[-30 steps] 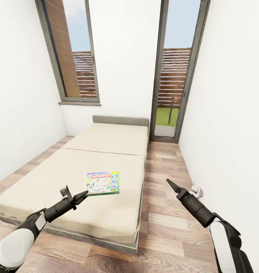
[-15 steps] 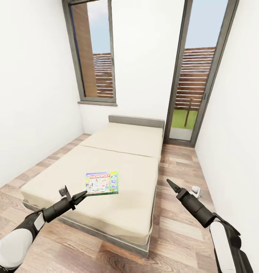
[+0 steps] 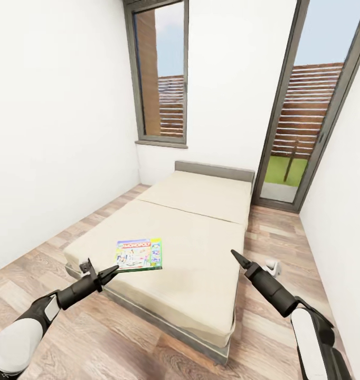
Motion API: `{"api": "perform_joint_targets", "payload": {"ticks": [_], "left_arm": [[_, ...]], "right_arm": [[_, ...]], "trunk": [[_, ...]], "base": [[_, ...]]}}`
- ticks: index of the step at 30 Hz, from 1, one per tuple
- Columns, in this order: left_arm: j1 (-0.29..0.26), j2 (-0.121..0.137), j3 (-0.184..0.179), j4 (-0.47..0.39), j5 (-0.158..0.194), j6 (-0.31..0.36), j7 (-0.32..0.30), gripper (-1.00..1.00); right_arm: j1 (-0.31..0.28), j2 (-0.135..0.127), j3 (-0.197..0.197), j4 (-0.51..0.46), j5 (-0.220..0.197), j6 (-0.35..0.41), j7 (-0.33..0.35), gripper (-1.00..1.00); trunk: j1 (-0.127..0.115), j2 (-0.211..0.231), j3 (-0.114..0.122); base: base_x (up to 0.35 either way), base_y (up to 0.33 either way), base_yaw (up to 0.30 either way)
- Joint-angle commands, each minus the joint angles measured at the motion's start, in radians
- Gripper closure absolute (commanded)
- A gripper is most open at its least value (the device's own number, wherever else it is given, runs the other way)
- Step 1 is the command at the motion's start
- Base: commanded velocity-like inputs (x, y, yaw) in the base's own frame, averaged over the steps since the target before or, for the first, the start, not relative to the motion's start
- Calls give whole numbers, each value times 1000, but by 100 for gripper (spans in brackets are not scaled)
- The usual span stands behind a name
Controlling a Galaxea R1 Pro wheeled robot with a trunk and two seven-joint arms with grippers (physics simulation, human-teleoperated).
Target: Put all the toys in the child's room - the three board games (two on the bed and one on the table), the two jigsaw puzzles on the table, and the tennis ball on the table - inside the toy box on the table in the child's room.
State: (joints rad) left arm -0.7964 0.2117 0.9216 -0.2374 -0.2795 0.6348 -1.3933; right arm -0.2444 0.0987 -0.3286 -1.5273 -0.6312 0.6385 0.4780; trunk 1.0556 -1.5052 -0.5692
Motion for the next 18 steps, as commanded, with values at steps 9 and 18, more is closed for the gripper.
{"api": "perform_joint_targets", "payload": {"ticks": [9, 18], "left_arm": [[-1, 1, 14, 0, -8, 11, -6, 100], [-1, 6, 18, 1, -7, 11, -41, 100]], "right_arm": [[-1, 1, 15, 0, -3, 7, 2, -100], [-1, 1, 41, 1, -3, -13, 0, -100]], "trunk": [[0, -1, 2], [-8, 13, 12]], "base": [[0, 13, 278], [0, 0, 279]]}}
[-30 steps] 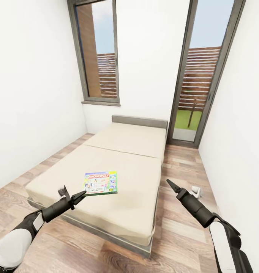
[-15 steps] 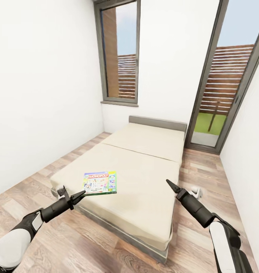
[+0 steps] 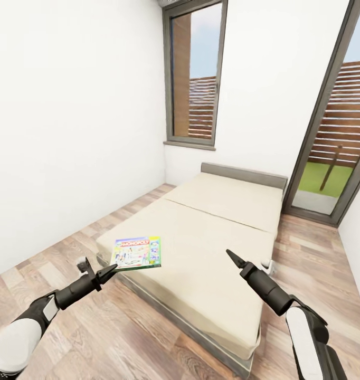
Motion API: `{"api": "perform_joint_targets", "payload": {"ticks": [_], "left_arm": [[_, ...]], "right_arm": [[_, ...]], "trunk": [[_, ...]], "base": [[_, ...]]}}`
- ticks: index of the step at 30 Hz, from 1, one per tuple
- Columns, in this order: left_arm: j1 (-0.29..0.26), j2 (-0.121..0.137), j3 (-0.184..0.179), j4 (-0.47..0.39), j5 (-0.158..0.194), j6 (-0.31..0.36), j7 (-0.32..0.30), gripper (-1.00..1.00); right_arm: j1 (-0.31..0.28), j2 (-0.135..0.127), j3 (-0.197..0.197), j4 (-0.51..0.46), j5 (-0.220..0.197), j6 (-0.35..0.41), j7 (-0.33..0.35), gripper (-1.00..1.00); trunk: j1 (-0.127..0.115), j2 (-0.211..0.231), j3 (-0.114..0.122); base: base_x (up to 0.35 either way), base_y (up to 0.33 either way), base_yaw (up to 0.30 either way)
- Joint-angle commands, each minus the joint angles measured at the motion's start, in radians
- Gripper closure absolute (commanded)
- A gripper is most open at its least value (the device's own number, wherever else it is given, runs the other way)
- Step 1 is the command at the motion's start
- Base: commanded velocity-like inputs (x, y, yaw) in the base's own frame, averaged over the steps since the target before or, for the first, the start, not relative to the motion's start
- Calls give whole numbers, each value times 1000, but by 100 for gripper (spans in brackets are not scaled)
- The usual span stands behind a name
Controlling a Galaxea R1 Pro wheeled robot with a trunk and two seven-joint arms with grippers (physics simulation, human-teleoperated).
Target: Put all the toys in the child's room - the three board games (two on the bed and one on the table), the two jigsaw puzzles on the table, and the tennis ball on the table - inside the toy box on the table in the child's room.
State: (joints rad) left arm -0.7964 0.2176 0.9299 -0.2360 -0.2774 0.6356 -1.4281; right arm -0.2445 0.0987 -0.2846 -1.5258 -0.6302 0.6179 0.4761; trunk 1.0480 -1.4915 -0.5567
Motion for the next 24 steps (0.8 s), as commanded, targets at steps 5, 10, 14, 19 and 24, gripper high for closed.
{"api": "perform_joint_targets", "payload": {"ticks": [5, 10, 14, 19, 24], "left_arm": [[-1, 3, 10, 0, -9, 11, -8, 100], [-1, 3, 10, 0, -9, 12, -7, 100], [-1, 3, 10, 0, -9, 12, -7, 100], [-1, 3, 9, 0, -10, 11, -6, 100], [-1, 3, 8, 0, -9, 11, -6, 100]], "right_arm": [[0, 1, -2, -1, -5, 7, 1, -100], [0, 1, 9, -1, -4, 5, 1, -100], [-1, 1, 19, -2, -3, 0, 1, -100], [-1, 1, 33, -2, -3, -2, 1, -100], [-1, 1, 61, -2, -3, -3, -8, -100]], "trunk": [[-19, 35, 16], [-38, 70, 33], [-54, 98, 46], [-73, 133, 61], [-92, 168, 73]], "base": [[0, 0, 279], [0, 0, 255], [0, 0, 66], [0, 0, 11], [0, 0, 115]]}}
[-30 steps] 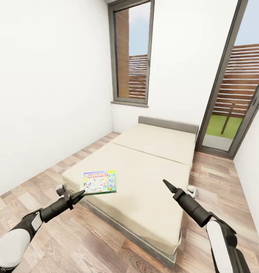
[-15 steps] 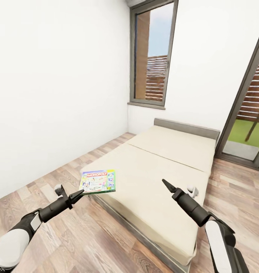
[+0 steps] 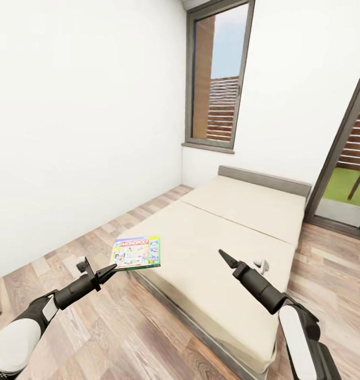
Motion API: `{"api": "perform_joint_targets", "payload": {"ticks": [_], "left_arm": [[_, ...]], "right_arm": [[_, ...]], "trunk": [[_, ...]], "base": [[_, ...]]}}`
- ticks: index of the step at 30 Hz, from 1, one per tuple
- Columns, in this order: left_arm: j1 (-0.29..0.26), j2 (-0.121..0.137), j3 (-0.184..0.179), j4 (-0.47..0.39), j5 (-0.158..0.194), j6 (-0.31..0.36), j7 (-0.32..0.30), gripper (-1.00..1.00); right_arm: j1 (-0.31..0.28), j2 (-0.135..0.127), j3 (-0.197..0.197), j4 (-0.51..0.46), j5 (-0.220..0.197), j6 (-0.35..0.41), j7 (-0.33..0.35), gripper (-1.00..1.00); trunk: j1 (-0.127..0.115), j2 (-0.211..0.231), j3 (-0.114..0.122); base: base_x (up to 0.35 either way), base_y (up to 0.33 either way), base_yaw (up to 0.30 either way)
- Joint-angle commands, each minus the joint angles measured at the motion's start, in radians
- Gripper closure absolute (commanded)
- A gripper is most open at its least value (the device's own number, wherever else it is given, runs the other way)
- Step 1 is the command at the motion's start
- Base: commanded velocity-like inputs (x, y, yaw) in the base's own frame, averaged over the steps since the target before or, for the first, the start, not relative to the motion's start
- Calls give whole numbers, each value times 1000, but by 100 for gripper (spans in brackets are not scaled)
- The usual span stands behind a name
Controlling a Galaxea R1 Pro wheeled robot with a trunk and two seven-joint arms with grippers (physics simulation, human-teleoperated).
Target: Put all the toys in the child's room - the three board games (two on the bed and one on the table), the two jigsaw puzzles on the table, and the tennis ball on the table - inside the toy box on the table in the child's room.
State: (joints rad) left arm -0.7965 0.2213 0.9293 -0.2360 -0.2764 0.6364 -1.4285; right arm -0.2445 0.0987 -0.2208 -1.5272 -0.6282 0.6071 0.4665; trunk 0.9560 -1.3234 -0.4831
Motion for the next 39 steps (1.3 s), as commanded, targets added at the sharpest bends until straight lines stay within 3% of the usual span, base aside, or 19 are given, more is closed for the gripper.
{"api": "perform_joint_targets", "payload": {"ticks": [1, 32, 39], "left_arm": [[-1, -1, 8, 0, -11, 10, -6, 100], [-1, 0, 3, 0, -12, 9, -6, 100], [-1, 0, 3, 0, -12, 9, -6, 100]], "right_arm": [[-1, 1, -1, -1, -4, 8, 1, -100], [-1, 1, 1, 0, -4, 8, 0, -100], [-1, 1, 2, 1, -5, -2, 0, -100]], "trunk": [[-4, 7, 1], [-123, 224, 91], [-150, 273, 113]], "base": [[0, 0, 204], [0, 0, 274], [0, 0, 87]]}}
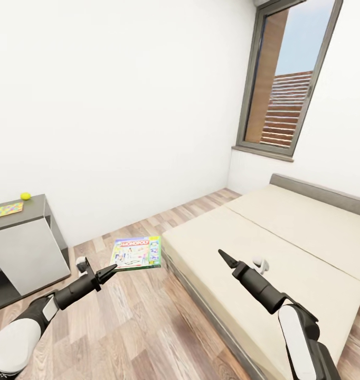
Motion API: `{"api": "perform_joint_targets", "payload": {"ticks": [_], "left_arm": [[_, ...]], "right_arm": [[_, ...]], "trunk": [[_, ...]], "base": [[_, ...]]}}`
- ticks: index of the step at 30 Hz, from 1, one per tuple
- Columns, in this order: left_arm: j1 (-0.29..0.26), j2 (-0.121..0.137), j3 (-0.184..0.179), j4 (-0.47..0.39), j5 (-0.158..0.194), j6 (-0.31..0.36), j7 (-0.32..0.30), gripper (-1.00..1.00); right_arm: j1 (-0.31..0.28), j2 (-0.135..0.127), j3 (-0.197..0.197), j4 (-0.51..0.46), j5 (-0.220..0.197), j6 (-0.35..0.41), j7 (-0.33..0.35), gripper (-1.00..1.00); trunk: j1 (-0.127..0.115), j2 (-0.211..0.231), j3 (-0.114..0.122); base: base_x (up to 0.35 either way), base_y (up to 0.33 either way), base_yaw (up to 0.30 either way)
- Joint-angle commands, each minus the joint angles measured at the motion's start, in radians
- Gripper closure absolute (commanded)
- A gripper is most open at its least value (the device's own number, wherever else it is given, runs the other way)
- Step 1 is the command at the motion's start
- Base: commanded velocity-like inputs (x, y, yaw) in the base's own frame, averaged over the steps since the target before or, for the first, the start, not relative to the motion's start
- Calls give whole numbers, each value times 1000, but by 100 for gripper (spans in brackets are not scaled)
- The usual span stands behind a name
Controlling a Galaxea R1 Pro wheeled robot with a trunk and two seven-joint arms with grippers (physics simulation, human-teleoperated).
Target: Put all the toys in the child's room - the three board games (two on the bed and one on the table), the two jigsaw puzzles on the table, and the tennis ball on the table - inside the toy box on the table in the child's room.
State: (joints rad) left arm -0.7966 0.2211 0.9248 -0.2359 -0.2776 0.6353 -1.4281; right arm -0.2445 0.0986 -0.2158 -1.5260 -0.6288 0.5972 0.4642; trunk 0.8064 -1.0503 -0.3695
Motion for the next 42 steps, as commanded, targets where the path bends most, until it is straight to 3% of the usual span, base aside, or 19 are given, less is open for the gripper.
{"api": "perform_joint_targets", "payload": {"ticks": [1, 6, 20, 31, 42], "left_arm": [[-1, 0, 8, 0, -11, 10, -6, 100], [-1, 0, 8, 0, -11, 10, -6, 100], [-1, 6, 14, 0, -9, 11, -7, 100], [-1, 5, 14, 0, -9, 13, -4, 100], [-1, 4, 11, 0, -9, 11, -2, 100]], "right_arm": [[-1, 1, -4, 0, -5, 6, 2, -100], [-1, 1, -5, -1, -4, 4, 3, -100], [-1, 1, -2, -2, -3, 5, 2, -100], [-1, 1, -2, -1, -3, 5, 2, -100], [0, 1, -2, -1, -3, 4, 2, -100]], "trunk": [[-4, 6, 2], [-23, 41, 18], [-23, 41, 21], [-23, 41, 28], [-23, 41, 28]], "base": [[0, 0, 4], [0, 0, 1], [23, 7, 137], [249, 144, 261], [267, 154, 33]]}}
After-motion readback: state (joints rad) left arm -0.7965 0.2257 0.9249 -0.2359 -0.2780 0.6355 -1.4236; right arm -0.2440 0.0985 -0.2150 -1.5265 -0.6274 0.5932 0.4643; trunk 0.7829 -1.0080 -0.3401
